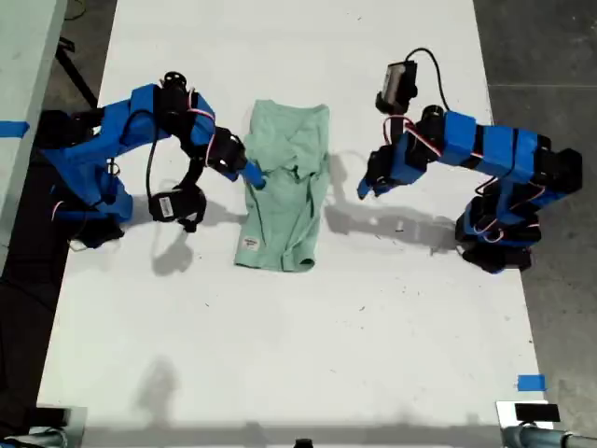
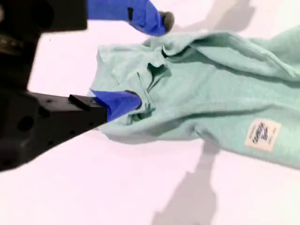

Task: Fold t-shirt

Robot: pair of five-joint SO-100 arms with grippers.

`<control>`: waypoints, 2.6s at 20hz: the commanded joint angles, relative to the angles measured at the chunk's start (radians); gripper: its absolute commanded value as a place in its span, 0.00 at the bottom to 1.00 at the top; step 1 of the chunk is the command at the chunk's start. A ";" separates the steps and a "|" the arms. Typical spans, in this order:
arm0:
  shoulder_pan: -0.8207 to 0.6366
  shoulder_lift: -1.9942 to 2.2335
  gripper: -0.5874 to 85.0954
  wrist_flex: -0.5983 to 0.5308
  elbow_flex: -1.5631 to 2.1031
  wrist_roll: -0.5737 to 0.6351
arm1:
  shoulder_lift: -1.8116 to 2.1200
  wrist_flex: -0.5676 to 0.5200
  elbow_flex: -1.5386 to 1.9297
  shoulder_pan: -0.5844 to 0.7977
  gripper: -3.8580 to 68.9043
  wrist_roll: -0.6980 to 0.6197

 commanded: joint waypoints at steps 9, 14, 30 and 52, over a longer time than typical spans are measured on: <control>0.290 0.278 0.15 -0.152 0.416 -0.353 | 0.058 -0.193 0.087 -0.313 0.38 0.278; 0.308 0.219 0.33 -0.258 0.394 -0.319 | -0.275 -0.164 -0.201 -0.316 0.44 0.242; 0.319 -0.308 0.33 -0.348 0.225 -0.307 | -0.888 -0.156 -0.678 -0.284 0.45 0.187; 0.446 -0.620 0.01 -0.074 -0.244 -0.313 | -0.989 -0.018 -0.862 -0.463 0.04 0.310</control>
